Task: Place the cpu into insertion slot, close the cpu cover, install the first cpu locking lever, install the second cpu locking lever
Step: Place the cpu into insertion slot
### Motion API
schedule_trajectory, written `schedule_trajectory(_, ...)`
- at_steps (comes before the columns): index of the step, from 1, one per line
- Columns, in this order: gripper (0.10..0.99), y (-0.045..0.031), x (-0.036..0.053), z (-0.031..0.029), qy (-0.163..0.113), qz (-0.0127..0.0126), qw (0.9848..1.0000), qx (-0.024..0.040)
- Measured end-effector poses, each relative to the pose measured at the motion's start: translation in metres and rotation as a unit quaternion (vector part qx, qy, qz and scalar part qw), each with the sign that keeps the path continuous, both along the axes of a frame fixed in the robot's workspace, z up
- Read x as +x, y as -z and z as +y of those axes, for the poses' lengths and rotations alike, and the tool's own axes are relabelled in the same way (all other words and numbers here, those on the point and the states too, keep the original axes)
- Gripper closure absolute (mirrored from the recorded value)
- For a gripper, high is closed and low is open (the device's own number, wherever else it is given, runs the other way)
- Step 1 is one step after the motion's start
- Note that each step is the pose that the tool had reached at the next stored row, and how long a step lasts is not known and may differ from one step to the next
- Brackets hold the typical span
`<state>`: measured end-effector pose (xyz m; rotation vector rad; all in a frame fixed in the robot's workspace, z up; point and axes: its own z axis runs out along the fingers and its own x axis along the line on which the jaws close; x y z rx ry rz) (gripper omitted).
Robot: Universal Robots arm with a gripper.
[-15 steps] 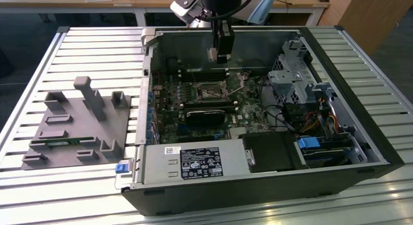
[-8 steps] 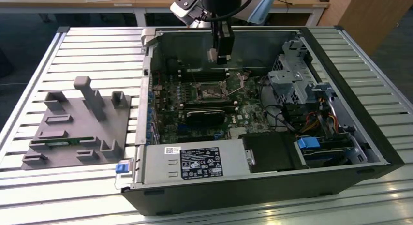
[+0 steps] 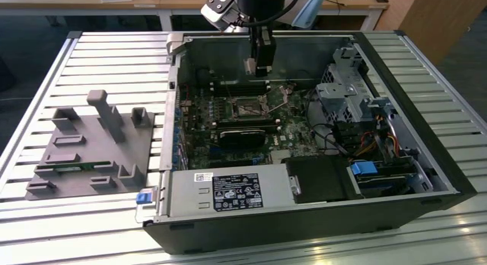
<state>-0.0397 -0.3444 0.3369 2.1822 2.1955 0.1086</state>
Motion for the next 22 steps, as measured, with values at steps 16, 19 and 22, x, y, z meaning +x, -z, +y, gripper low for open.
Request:
schedule_trajectory(16,0.545,0.0046,0.0000,0.0000,0.000,0.0002,1.0000,0.0000)
schedule_trajectory(19,0.545,0.0056,0.0000,0.0000,0.000,0.0003,1.0000,0.0000)
schedule_trajectory(22,0.545,0.0067,0.0000,0.0000,0.000,0.0003,1.0000,0.0000)
